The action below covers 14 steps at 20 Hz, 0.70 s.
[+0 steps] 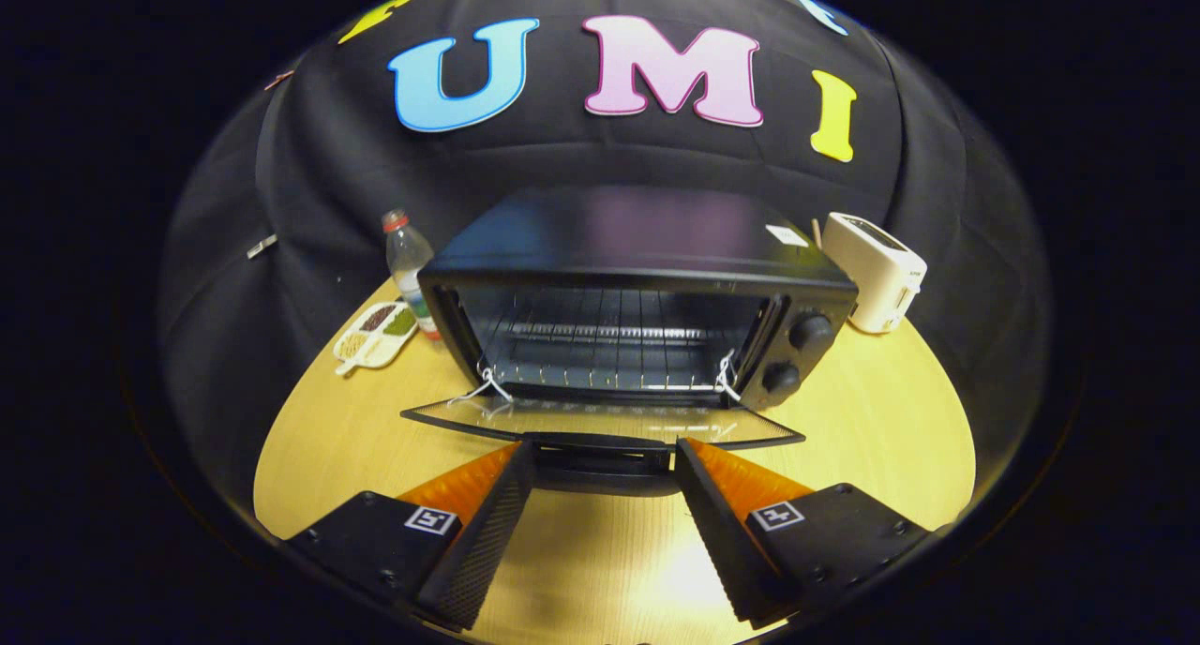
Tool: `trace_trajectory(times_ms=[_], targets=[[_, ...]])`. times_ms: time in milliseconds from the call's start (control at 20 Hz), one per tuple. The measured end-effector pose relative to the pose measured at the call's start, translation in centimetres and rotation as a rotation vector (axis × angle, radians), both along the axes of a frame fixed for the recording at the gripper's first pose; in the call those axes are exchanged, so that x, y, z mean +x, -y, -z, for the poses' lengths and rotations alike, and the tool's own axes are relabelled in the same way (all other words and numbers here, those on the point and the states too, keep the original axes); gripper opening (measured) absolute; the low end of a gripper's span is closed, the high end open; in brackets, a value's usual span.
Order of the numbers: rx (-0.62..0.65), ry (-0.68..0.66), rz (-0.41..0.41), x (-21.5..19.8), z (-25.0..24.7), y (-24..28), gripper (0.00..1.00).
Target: Open the toaster oven, put the food inside, and close the toaster oven door.
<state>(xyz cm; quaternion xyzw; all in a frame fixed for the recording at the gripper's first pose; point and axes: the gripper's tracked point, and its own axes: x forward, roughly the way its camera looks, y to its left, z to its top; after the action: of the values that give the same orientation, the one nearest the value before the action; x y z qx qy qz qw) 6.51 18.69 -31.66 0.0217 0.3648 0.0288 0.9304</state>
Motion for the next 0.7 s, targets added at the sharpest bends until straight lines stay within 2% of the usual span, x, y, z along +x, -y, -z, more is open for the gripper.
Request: trace_trajectory(times_ms=[250,550,700], targets=[[0.035,-0.107,-0.015,-3.6,2.9,0.5,0.98],[0.089,-0.110,-0.021,-6.0,1.7,2.5,0.97],[0.145,-0.076,-0.027,-6.3,-0.7,4.9,0.96]])
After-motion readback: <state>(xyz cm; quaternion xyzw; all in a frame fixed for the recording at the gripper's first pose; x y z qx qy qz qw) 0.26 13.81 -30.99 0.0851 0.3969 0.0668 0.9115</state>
